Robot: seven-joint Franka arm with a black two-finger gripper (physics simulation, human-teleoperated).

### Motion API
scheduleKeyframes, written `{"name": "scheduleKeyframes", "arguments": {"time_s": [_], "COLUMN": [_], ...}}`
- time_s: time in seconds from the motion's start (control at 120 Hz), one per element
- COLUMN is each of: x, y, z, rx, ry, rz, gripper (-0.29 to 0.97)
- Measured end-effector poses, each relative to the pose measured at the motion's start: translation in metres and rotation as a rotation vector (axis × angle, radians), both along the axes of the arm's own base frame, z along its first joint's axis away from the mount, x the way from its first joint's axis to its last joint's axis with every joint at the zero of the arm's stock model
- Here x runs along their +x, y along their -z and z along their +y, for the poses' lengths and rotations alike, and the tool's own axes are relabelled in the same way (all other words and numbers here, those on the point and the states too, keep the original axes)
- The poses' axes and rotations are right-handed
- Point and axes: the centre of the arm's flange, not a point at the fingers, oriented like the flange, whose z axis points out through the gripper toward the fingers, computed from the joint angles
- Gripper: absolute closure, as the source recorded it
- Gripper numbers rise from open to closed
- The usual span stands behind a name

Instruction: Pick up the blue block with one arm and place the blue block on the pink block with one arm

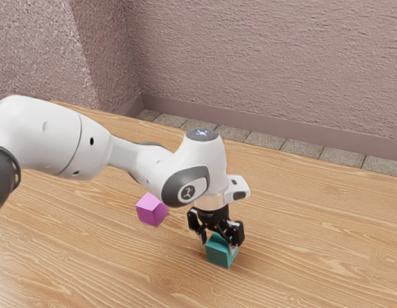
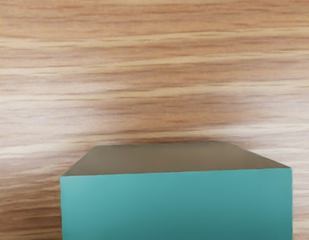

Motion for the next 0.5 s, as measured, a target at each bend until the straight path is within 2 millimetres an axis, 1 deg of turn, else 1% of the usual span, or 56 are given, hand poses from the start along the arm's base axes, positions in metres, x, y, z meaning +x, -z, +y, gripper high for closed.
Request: {"name": "scheduleKeyframes", "arguments": {"time_s": [0.5], "x": [0.0004], "y": [0.0075], "z": [-0.0007], "rx": [-0.001], "ry": [0.001], "rz": [-0.003], "gripper": [0.12]}}
